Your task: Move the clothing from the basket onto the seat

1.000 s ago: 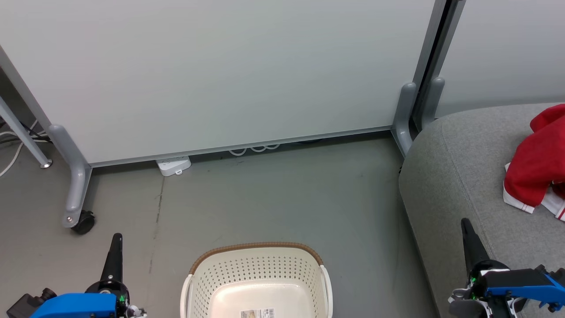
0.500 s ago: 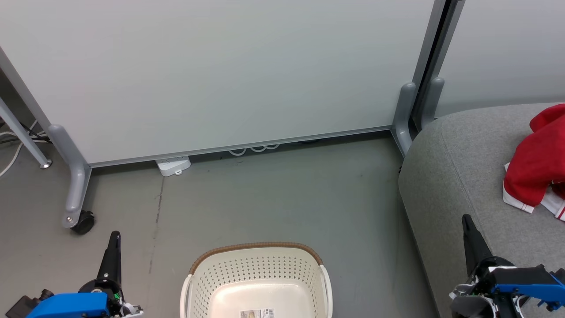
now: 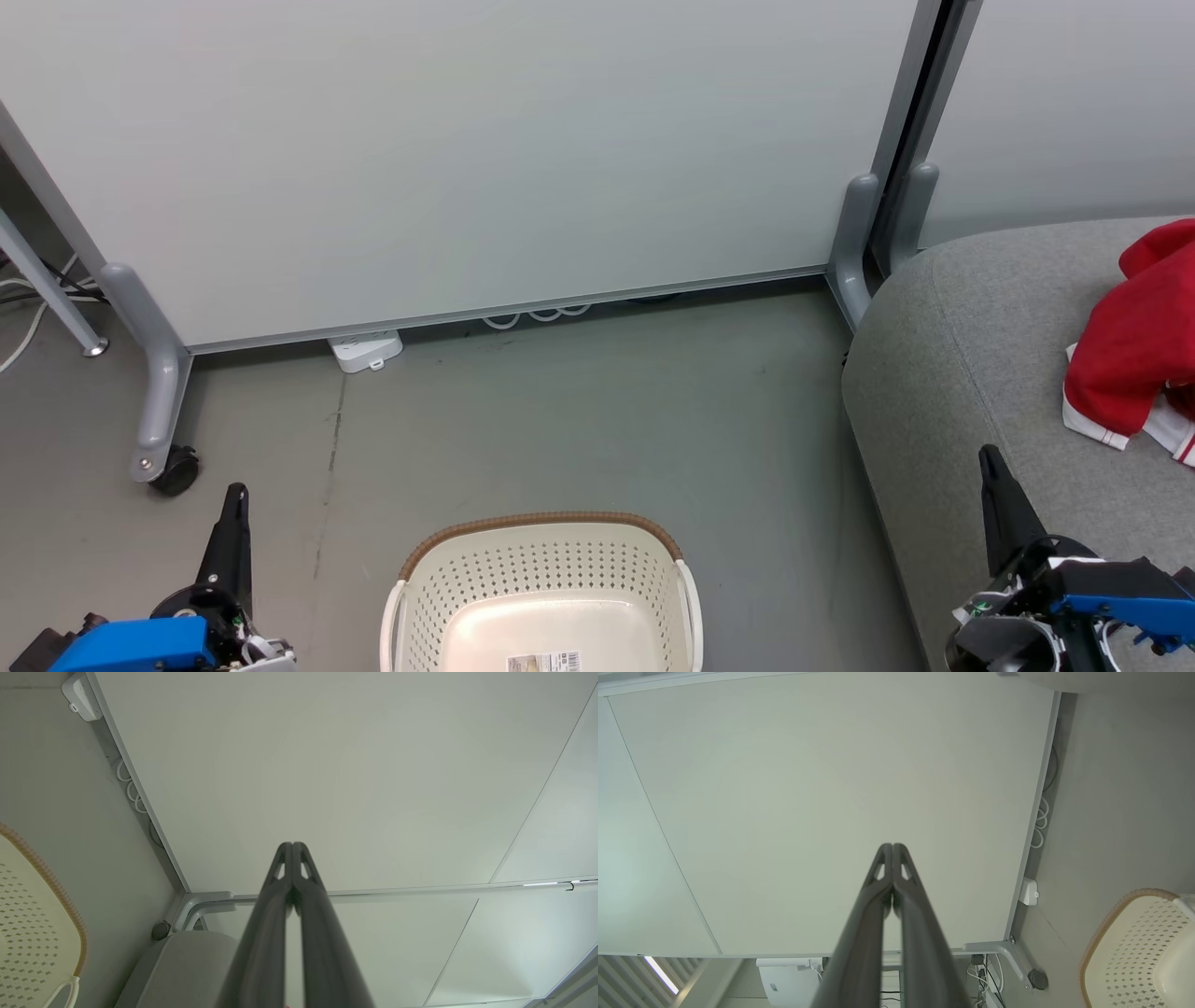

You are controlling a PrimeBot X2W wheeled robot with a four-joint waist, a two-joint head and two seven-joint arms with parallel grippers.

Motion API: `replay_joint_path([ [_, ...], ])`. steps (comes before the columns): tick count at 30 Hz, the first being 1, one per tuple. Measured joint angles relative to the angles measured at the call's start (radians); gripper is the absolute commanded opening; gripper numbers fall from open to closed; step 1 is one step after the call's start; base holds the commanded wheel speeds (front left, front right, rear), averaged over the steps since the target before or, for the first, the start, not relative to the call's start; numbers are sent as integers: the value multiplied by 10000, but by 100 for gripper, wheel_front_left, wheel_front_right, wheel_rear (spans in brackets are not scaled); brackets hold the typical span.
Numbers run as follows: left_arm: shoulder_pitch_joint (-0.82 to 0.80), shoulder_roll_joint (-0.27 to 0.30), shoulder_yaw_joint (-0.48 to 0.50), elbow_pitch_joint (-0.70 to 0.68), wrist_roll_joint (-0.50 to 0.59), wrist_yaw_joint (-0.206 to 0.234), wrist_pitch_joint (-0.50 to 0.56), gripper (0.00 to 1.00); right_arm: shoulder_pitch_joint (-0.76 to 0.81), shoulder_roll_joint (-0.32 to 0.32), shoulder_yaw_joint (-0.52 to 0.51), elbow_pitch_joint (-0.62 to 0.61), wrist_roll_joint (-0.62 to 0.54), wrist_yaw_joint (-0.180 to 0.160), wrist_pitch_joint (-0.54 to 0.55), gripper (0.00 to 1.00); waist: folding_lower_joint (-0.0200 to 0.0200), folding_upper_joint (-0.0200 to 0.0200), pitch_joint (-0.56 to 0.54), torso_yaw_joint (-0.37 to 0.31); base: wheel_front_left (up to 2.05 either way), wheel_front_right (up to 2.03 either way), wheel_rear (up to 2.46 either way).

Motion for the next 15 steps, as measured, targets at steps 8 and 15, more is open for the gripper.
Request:
replay_joint_path([
  [8,-4,2,23,-15,-157,-2,15,0,-7,4,-15,-17,173,0,36,0,1,0,0,-2,0,0,0],
  [15,-5,2,25,-15,-157,-2,15,0,-8,4,-15,-17,173,0,36,0,1,0,0,-2,0,0,0],
])
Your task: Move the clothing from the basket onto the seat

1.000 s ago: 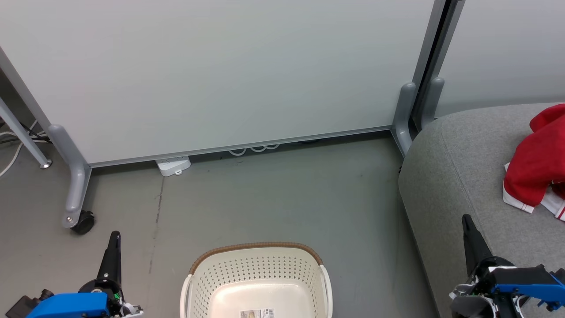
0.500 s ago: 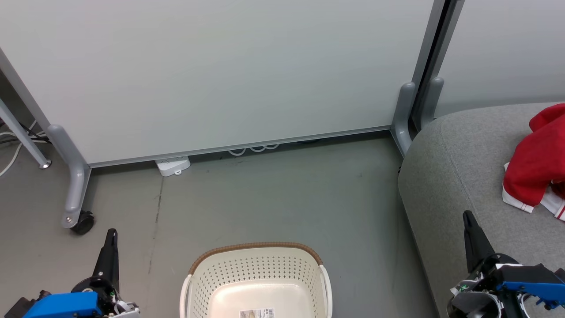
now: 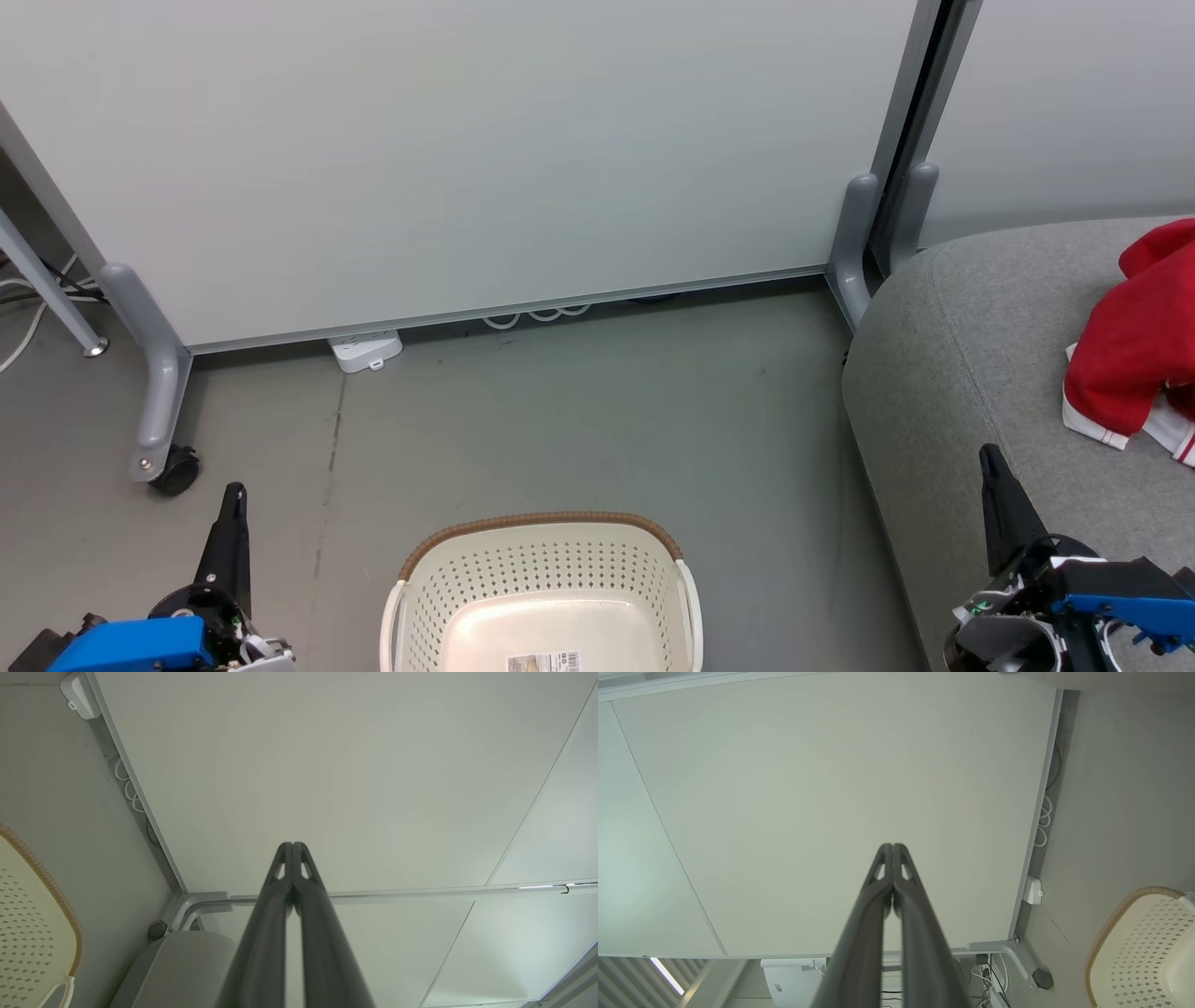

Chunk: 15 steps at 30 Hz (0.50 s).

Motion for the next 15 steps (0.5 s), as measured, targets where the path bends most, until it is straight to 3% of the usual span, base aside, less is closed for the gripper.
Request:
replay_joint_path([
  [15,0,0,0,-2,0,0,0,0,-1,2,0,0,0,0,0,0,0,0,0,0,0,0,0],
])
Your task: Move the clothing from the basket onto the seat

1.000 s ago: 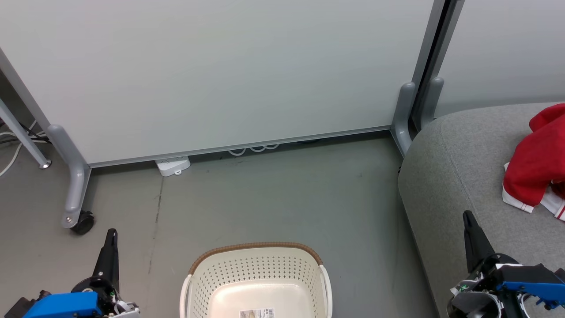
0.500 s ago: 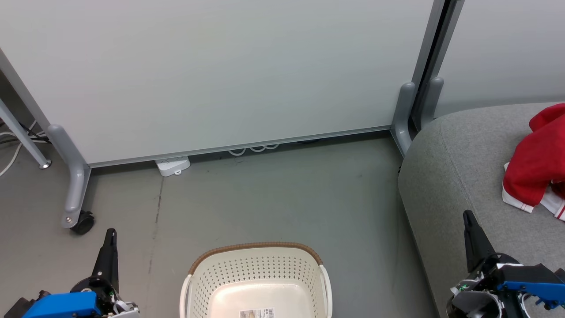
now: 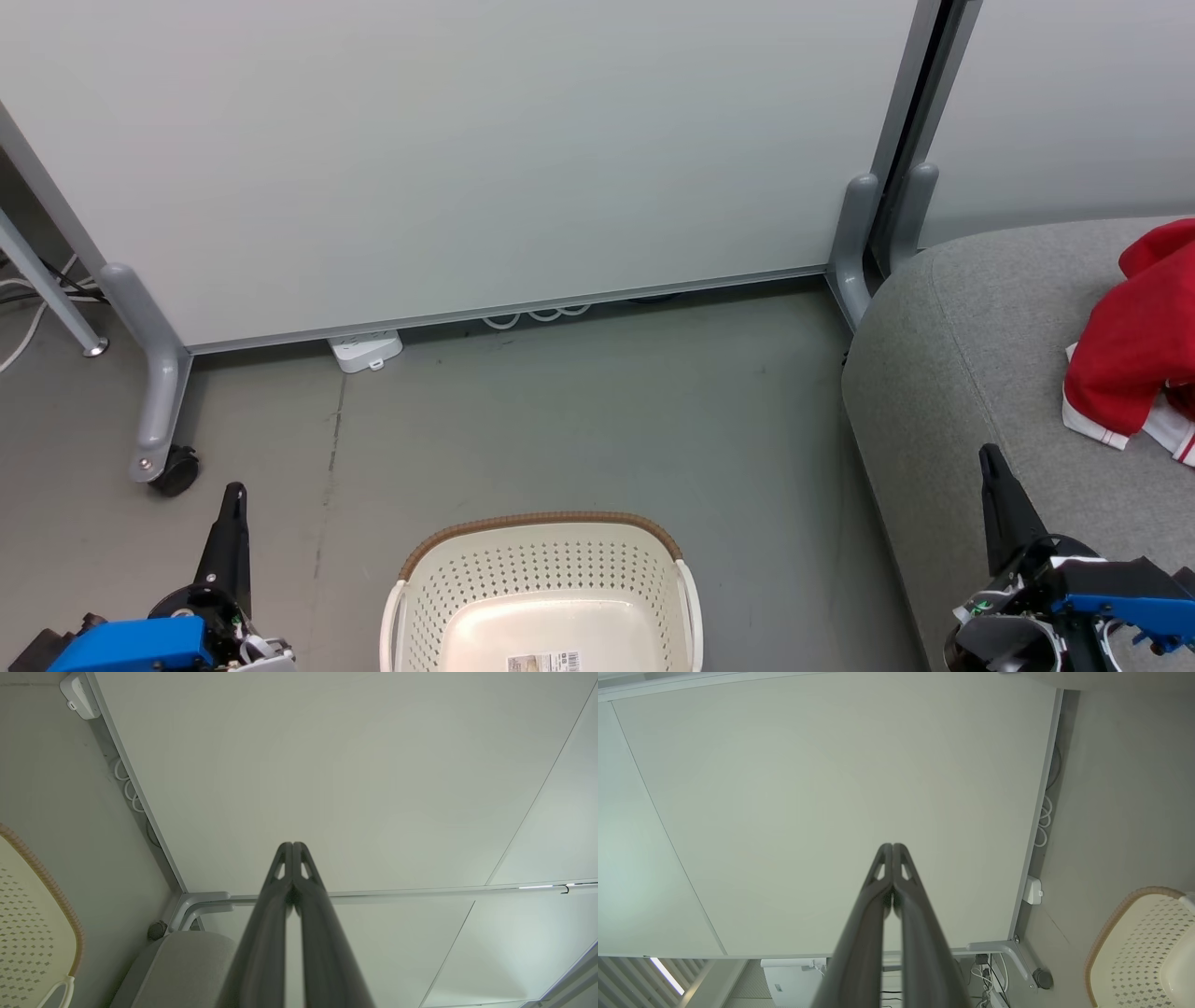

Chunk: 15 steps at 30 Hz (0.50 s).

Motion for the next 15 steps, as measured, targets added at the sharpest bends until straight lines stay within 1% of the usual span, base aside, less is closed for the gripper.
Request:
replay_joint_path([
  [15,-1,0,0,0,0,0,0,0,-1,0,0,-2,0,0,0,0,0,0,0,0,0,0,0],
])
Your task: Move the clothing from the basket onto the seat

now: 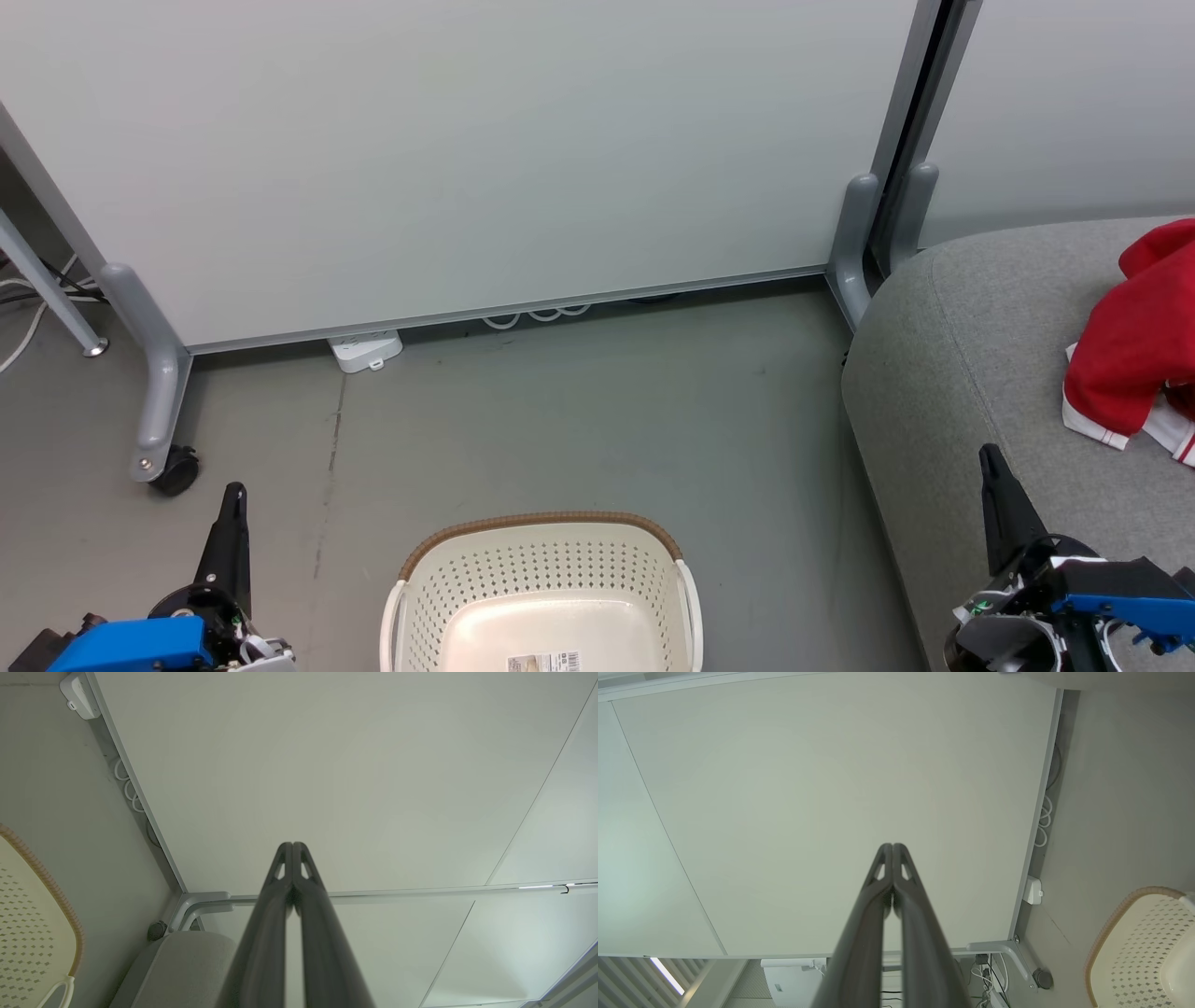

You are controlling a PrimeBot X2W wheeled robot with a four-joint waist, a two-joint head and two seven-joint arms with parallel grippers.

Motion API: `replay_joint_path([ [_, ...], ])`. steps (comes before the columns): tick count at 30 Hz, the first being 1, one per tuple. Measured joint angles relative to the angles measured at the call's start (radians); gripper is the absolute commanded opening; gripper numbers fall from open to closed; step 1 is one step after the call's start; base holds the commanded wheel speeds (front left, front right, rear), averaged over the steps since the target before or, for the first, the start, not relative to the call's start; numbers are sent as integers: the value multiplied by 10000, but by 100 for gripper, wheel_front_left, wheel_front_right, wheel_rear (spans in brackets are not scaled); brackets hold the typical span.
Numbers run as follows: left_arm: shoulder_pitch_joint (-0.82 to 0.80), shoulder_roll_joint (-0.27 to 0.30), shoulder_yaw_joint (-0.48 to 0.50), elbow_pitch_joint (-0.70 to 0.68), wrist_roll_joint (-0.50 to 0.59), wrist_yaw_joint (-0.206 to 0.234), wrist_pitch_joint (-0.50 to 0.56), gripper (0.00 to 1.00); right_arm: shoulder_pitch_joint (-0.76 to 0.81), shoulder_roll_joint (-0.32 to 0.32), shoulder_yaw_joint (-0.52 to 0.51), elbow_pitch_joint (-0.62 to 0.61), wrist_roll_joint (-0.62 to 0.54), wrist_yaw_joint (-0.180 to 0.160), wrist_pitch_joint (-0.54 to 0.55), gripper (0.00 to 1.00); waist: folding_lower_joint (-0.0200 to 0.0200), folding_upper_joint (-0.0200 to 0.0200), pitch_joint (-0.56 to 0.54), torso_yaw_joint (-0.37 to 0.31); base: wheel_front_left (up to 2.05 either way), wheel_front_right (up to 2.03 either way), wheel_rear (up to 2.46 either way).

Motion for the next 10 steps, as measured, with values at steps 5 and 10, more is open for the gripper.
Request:
replay_joint_path([
  [5,0,0,0,0,0,0,0,0,0,0,2,0,0,0,0,0,0,1,0,0,0,0,0],
  [10,0,0,0,0,0,0,0,0,0,0,2,0,0,0,0,0,-2,0,0,0,0,0,0],
])
